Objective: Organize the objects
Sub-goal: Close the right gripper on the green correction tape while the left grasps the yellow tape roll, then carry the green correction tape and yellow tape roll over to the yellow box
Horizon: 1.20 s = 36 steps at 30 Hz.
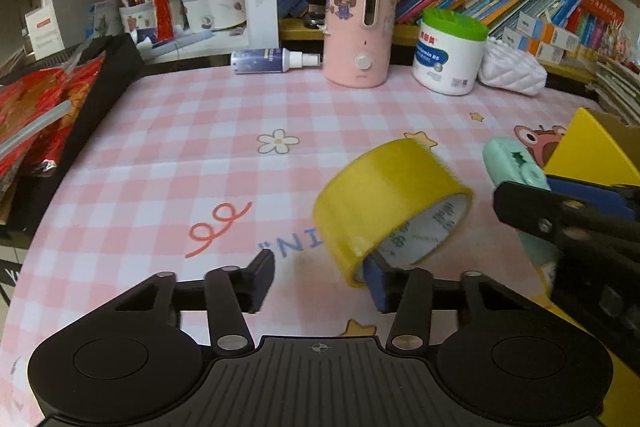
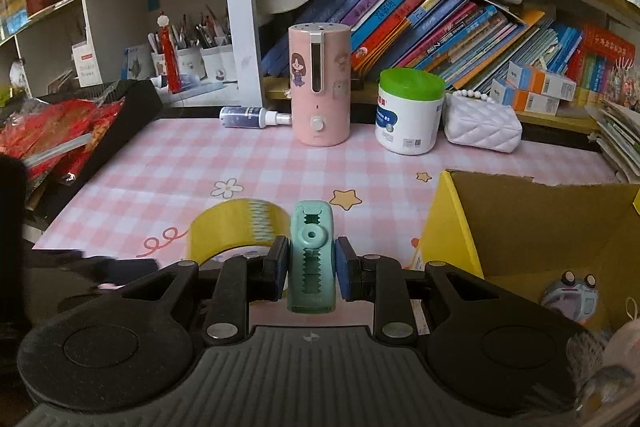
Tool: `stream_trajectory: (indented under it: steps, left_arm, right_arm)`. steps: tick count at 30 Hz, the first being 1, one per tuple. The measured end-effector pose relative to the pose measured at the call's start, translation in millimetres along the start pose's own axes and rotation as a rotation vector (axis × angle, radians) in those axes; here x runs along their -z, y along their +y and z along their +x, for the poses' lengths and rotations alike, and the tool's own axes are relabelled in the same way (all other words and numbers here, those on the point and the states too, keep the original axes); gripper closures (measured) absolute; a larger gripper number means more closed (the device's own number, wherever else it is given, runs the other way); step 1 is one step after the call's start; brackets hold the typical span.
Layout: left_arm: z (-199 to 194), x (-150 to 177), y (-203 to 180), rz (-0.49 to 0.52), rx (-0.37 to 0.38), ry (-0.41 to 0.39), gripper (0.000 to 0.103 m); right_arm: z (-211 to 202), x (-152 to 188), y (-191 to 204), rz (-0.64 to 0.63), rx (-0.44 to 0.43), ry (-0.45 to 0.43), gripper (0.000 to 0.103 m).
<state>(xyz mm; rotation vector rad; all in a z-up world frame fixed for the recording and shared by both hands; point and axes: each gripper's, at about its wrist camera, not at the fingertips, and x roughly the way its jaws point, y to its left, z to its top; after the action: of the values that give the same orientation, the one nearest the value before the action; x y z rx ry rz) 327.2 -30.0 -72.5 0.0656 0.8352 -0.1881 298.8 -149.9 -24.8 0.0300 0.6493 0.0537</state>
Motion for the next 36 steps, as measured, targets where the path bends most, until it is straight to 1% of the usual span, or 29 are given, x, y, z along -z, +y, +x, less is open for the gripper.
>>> stream_trajectory:
  steps: [3,8,11,12,13,15,17,19,21,26,31,36]
  left_arm:
    - [9.4,-1.4,-2.3,0.0,-0.014,0.003,0.065]
    - [21.0,-3.9,-0.1,-0.047,-0.01,0.004,0.069]
    - [25.2,-6.3,0.8,-0.067,0.005,-0.014,0.077]
    - [26.1,-7.1,0.8,-0.071,0.018,-0.021,0.083]
    - [25.9,-7.3,1.5,-0.074,0.025,-0.026,0.087]
    - [22.4,-8.1,3.5,-0.086,0.037,-0.041,0.09]
    - [16.4,-7.7,5.1,-0.082,0.025,-0.055,0.092]
    - [7.6,-4.7,11.9,-0.101,0.022,-0.062,0.093]
    - [-4.3,-0.6,23.9,-0.157,0.022,-0.066,0.093]
    - [-43.5,17.6,50.2,-0.247,0.024,-0.073,0.093]
    - [-81.8,40.6,67.6,-0.294,0.015,-0.074,0.093]
    - [-113.4,62.7,76.4,-0.325,0.016,-0.077,0.092]
  right_arm:
    - [-0.9,0.6,-0.6,-0.006,-0.007,-0.001,0.08]
    - [-3.3,1.5,-0.3,-0.011,-0.009,-0.003,0.08]
    - [-5.5,2.8,-0.3,-0.014,-0.012,0.0,0.08]
    - [-6.5,3.1,-0.4,-0.015,-0.013,-0.001,0.08]
    - [-7.7,3.3,-0.5,-0.017,-0.014,-0.003,0.08]
    - [-9.1,3.2,-1.7,-0.018,-0.013,-0.004,0.08]
    - [-10.0,3.6,-3.1,-0.014,-0.013,-0.002,0.08]
    - [-11.0,4.2,-2.8,-0.012,-0.018,0.004,0.08]
    - [-12.6,4.9,-1.4,-0.015,-0.033,0.009,0.08]
    - [-18.1,7.5,3.8,-0.027,-0.092,0.032,0.08]
    - [-29.2,8.9,9.2,-0.058,-0.133,0.04,0.08]
    - [-44.8,13.8,16.5,-0.099,-0.161,0.045,0.08]
